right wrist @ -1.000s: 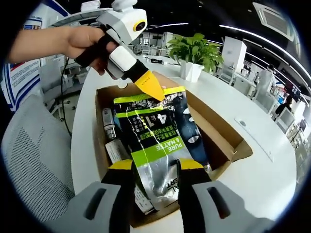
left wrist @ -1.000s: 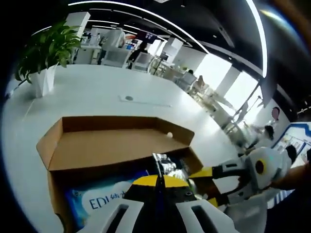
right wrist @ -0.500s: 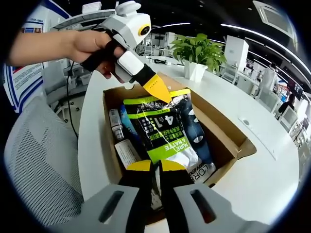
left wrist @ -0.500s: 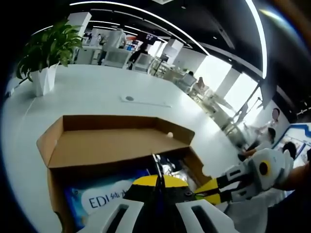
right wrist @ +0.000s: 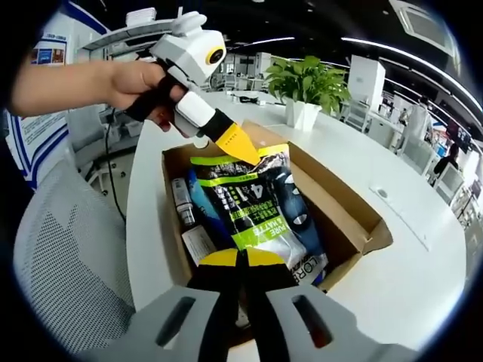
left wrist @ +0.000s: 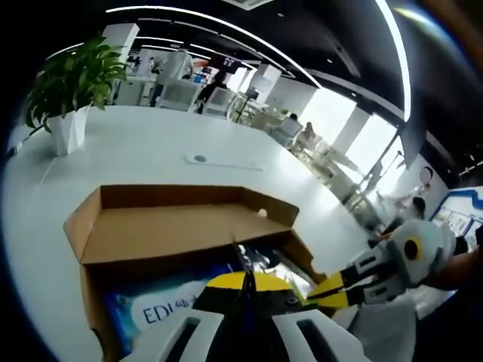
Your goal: Operate the shoe box by opening the lid, removing the specified soft item, and placing it in the target area until the item is outside and the box remains undamaged.
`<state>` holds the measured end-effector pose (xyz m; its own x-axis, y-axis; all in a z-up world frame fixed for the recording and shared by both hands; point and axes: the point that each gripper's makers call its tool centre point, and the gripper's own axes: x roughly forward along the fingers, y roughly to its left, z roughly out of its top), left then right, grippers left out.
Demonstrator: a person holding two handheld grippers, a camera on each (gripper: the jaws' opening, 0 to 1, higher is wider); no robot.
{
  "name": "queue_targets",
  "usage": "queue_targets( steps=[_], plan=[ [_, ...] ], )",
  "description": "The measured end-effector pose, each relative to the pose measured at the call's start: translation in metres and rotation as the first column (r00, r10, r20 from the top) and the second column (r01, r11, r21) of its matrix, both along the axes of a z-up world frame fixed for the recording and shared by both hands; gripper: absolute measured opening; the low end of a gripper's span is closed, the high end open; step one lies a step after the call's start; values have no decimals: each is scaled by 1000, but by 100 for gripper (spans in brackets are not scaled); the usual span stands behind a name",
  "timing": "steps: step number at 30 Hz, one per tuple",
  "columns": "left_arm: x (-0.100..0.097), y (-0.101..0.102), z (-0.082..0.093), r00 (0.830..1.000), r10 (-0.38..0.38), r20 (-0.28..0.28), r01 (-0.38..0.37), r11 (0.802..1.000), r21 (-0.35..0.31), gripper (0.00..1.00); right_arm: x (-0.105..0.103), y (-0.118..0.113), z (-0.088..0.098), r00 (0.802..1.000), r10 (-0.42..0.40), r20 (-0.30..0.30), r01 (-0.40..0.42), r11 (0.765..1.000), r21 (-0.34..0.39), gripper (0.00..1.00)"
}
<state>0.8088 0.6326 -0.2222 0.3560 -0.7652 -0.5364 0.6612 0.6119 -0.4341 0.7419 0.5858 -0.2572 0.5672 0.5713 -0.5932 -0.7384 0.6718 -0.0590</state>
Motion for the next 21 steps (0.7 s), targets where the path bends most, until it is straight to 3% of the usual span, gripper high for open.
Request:
queue_targets(
  steps=[21],
  plan=[
    [-6, 4, 35, 998, 4, 65, -1, 999, -52, 0, -5, 3, 37, 997, 47, 54, -45, 999, -23, 0]
  ],
)
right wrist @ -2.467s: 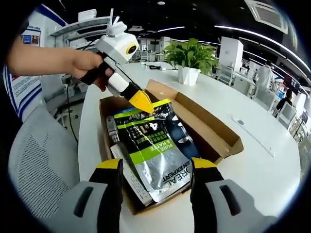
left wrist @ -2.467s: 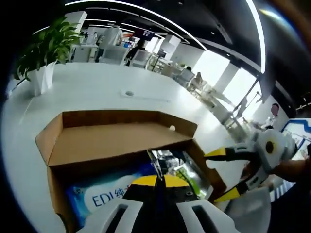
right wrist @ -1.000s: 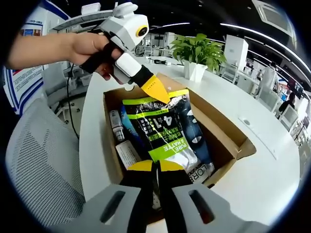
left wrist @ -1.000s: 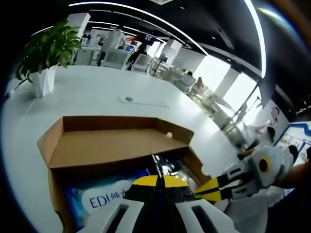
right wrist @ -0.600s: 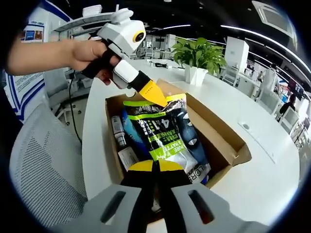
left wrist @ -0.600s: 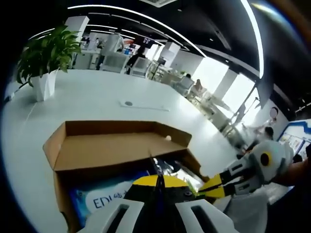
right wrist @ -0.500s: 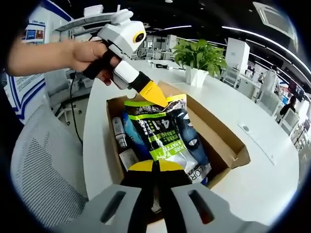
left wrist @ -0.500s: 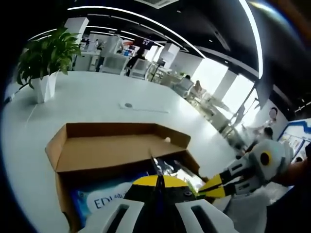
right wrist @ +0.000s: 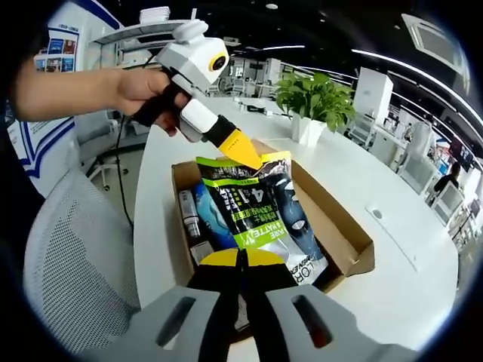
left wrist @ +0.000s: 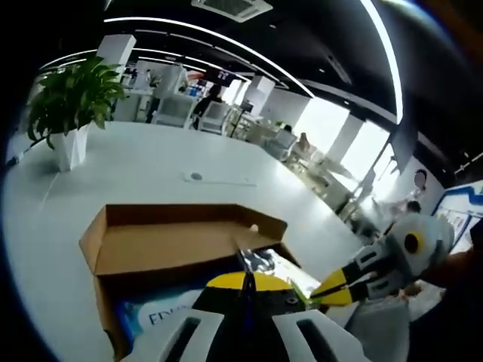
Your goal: Operate the shoe box by opening the lid, removing the specified soft item, and placing it in the target area until the item is outside and the box remains undamaged.
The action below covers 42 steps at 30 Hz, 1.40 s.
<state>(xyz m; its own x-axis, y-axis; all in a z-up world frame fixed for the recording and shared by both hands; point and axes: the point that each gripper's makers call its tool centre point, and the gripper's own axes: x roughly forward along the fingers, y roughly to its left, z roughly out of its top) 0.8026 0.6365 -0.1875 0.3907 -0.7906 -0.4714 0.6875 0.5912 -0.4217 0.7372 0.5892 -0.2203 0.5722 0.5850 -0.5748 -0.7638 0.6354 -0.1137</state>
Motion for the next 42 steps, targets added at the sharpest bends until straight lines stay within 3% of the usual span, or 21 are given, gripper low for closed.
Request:
queue_targets(
  steps=[16, 42],
  plan=[
    [-4, -35, 8, 998, -61, 24, 62, 998, -23, 0, -6, -31, 8, 999, -54, 6, 54, 999, -1, 0],
    [-19, -109, -12, 981, -193, 11, 193, 981, 5, 0, -23, -100, -8, 988, -151, -34, 150, 988, -29, 0]
  ],
)
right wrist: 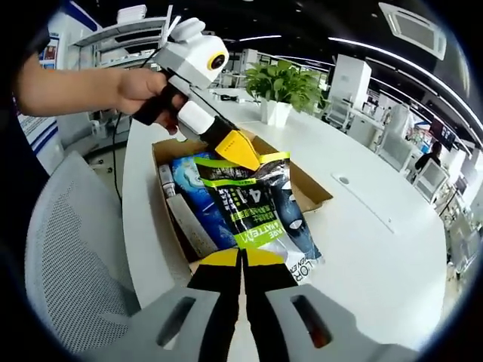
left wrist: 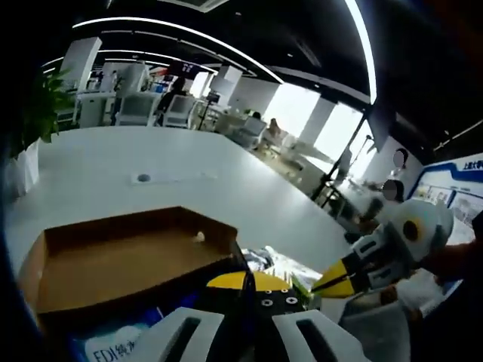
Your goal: Operate the shoe box by opening the lid, removing the specified soft item, and placing it in the target area until the item is outside and the box remains undamaged.
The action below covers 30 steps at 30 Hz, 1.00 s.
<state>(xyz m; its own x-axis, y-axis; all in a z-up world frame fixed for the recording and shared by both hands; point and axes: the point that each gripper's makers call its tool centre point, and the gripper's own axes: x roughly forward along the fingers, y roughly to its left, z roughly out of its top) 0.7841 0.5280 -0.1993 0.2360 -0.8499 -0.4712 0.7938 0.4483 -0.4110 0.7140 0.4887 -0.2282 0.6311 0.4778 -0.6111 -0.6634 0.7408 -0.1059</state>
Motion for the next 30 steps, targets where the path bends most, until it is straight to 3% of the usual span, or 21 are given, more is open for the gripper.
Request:
queue_targets(
  steps=[19, 30],
  plan=[
    [-7, -45, -18, 993, -118, 18, 116, 989, 88, 0, -7, -41, -20, 997, -60, -44, 60, 998, 2, 0],
    [-9, -67, -33, 976, -209, 56, 194, 962, 192, 0, -5, -63, -43, 992, -96, -81, 98, 995, 23, 0]
  ],
)
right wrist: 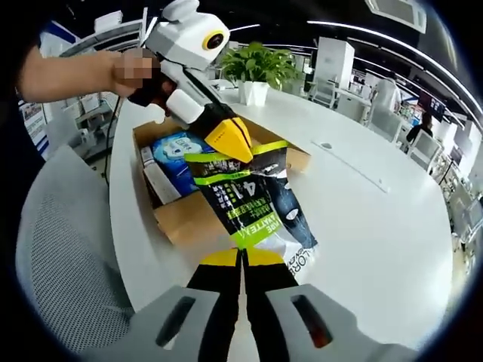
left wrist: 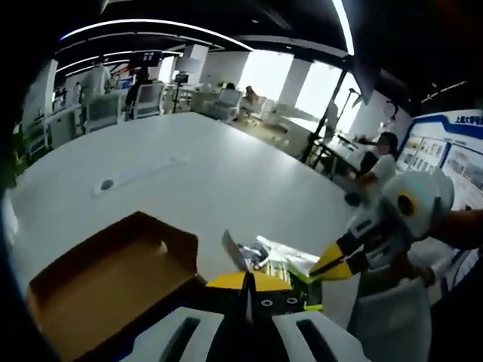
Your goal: Operate the shoe box by opening the lid, removing the specified soft item, and placing it in the target area until the item is outside and the box remains undamaged.
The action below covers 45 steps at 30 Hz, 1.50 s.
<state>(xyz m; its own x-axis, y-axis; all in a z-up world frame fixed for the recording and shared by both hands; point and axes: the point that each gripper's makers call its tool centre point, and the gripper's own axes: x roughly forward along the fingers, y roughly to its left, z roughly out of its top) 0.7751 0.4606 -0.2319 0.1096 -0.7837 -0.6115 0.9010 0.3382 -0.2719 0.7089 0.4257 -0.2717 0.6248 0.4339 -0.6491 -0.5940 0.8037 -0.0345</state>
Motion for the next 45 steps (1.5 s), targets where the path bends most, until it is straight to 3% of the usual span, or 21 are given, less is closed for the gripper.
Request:
queue_targets(
  steps=[15, 26, 30, 38, 45],
  plan=[
    [8, -18, -26, 996, -74, 55, 66, 988, 139, 1, 9, -18, -28, 999, 2, -44, -1, 1000, 26, 0],
    [16, -29, -43, 989, -126, 74, 109, 973, 202, 2, 16, -27, -45, 997, 8, -70, -6, 1000, 30, 0],
    [19, -30, -47, 988, -135, 69, 119, 973, 199, 2, 16, -27, -49, 996, 82, -45, -83, 996, -28, 0],
    [23, -30, -52, 988, -138, 67, 120, 968, 218, 4, 19, -27, -50, 996, 89, -21, -89, 996, -5, 0],
    [22, -26, -48, 987, -143, 75, 123, 968, 220, 15, 24, -27, -50, 994, 113, 5, -113, 994, 2, 0]
  ],
)
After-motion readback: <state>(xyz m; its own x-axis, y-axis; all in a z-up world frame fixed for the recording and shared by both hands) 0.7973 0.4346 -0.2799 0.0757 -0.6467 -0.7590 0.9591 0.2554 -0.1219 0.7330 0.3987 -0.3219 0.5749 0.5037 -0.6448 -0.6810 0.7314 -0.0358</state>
